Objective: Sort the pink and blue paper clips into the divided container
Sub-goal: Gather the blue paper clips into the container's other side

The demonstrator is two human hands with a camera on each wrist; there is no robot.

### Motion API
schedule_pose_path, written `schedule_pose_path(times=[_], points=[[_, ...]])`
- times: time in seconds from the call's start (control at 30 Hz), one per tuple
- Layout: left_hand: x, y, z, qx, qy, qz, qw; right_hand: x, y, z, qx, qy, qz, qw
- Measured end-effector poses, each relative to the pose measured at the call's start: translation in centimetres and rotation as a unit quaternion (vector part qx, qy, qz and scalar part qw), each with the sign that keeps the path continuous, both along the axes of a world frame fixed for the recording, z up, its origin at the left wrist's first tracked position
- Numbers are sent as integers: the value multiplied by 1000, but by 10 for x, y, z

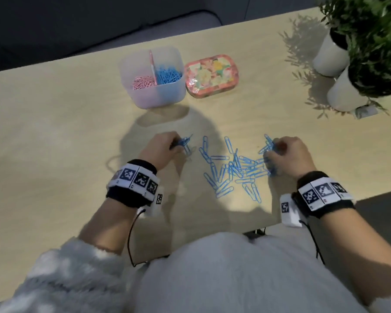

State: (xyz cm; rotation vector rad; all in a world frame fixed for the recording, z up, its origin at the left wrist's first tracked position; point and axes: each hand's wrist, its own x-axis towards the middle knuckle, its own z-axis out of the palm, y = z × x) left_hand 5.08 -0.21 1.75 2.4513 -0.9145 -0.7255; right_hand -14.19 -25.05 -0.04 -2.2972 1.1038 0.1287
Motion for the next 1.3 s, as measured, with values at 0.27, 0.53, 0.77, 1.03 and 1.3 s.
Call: schedule_pose_path(times=[0.27,0.53,0.77,1.03,1.3], points=[[81,-51,53,-87,-39,165,982,35,45,-7,14,-33,105,994],[126,-85,49,2,-116,201,973,15,33,8,49,-86,108,989],[81,-63,48,-65,-201,73,975,-31,27,0,134,50,101,985],[-50,-20,-19,77,-77,-159,981,7,66,-9,115,-60,136,982],[-73,-11,-32,6,-75,-140,987,-8,27,11,63,54,209,974]])
